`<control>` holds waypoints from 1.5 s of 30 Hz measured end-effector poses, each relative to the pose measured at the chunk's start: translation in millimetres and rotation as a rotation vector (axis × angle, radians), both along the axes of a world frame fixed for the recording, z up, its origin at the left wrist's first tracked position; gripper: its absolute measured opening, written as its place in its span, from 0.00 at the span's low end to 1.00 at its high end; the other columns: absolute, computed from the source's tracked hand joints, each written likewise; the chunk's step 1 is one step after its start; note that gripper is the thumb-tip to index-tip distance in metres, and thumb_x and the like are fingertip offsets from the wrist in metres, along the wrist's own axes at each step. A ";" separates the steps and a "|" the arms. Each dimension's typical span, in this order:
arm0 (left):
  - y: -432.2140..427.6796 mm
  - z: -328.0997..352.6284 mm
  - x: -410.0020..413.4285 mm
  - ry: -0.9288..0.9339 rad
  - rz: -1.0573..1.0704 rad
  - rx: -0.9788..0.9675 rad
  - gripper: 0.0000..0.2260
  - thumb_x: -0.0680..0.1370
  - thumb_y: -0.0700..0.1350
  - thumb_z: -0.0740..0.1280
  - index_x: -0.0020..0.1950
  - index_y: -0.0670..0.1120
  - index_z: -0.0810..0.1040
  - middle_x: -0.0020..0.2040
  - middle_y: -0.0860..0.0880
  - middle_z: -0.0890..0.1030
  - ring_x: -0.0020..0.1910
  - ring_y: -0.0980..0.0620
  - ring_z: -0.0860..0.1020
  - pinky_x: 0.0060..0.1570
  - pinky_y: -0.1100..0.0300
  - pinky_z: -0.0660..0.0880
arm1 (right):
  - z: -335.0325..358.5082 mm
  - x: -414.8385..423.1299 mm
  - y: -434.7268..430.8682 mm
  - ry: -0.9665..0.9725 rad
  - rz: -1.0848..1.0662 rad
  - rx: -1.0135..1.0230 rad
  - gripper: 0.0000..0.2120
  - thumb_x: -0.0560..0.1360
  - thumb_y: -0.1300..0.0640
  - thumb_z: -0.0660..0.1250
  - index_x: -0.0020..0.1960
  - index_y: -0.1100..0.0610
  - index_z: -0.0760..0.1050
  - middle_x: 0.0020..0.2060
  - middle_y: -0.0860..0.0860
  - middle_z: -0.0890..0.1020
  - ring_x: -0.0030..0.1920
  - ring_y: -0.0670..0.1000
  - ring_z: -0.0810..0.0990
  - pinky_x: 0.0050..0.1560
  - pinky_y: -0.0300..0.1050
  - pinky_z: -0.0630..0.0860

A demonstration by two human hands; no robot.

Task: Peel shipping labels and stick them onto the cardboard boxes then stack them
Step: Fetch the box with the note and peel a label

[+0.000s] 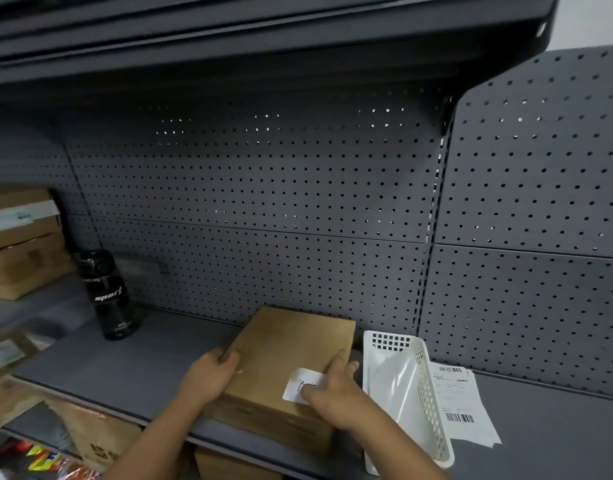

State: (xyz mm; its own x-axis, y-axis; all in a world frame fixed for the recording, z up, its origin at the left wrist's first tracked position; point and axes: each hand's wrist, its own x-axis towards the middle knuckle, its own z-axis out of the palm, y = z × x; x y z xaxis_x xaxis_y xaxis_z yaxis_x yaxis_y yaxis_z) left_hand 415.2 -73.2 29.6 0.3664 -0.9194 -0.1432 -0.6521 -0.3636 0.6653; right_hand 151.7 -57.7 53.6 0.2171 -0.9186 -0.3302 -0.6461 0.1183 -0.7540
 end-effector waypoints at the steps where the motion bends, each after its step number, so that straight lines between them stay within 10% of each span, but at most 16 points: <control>1: 0.7 1.2 -1.0 0.024 0.005 -0.006 0.18 0.83 0.62 0.59 0.52 0.50 0.80 0.51 0.48 0.84 0.46 0.54 0.80 0.54 0.55 0.78 | -1.6 1.9 -0.7 -0.012 -0.003 0.006 0.49 0.79 0.46 0.64 0.81 0.57 0.30 0.81 0.59 0.32 0.80 0.58 0.61 0.74 0.46 0.61; 6: 2.0 1.6 3.7 0.065 0.030 -0.009 0.23 0.83 0.62 0.60 0.63 0.46 0.81 0.53 0.48 0.83 0.51 0.51 0.81 0.46 0.57 0.75 | -6.5 7.9 4.6 -0.117 -0.040 -0.026 0.48 0.65 0.41 0.67 0.79 0.54 0.52 0.79 0.54 0.52 0.71 0.55 0.71 0.70 0.49 0.72; 13: 18.7 18.7 3.8 0.042 0.091 0.011 0.30 0.72 0.67 0.57 0.58 0.47 0.83 0.52 0.48 0.84 0.51 0.48 0.82 0.52 0.55 0.78 | 3.5 2.2 12.0 -0.176 -0.008 -0.034 0.27 0.75 0.51 0.68 0.70 0.53 0.62 0.72 0.53 0.63 0.61 0.51 0.74 0.57 0.40 0.72; 34: 61.2 87.2 -107.4 0.098 0.009 -0.212 0.15 0.83 0.58 0.60 0.51 0.50 0.82 0.46 0.47 0.85 0.45 0.48 0.83 0.45 0.55 0.78 | 63.4 -104.8 47.3 -0.234 -0.142 -0.399 0.38 0.77 0.50 0.65 0.83 0.47 0.52 0.83 0.45 0.50 0.82 0.50 0.48 0.79 0.51 0.54; 45: 62.7 95.4 -240.8 0.106 -0.159 -0.200 0.16 0.83 0.59 0.60 0.53 0.50 0.80 0.46 0.48 0.85 0.45 0.48 0.83 0.45 0.56 0.77 | 65.1 -232.1 72.2 -0.255 -0.352 -0.438 0.46 0.65 0.40 0.61 0.82 0.50 0.58 0.81 0.45 0.60 0.79 0.52 0.60 0.78 0.55 0.62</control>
State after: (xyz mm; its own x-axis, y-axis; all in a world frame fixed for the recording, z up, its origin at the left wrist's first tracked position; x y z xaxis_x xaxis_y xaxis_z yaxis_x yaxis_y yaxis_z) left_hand 174.4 -10.5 125.0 0.2079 -0.9780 0.0174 -0.6131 -0.1164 0.7814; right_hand -80.5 14.5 118.7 -0.1009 -0.9881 0.1164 -0.4176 -0.0641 -0.9064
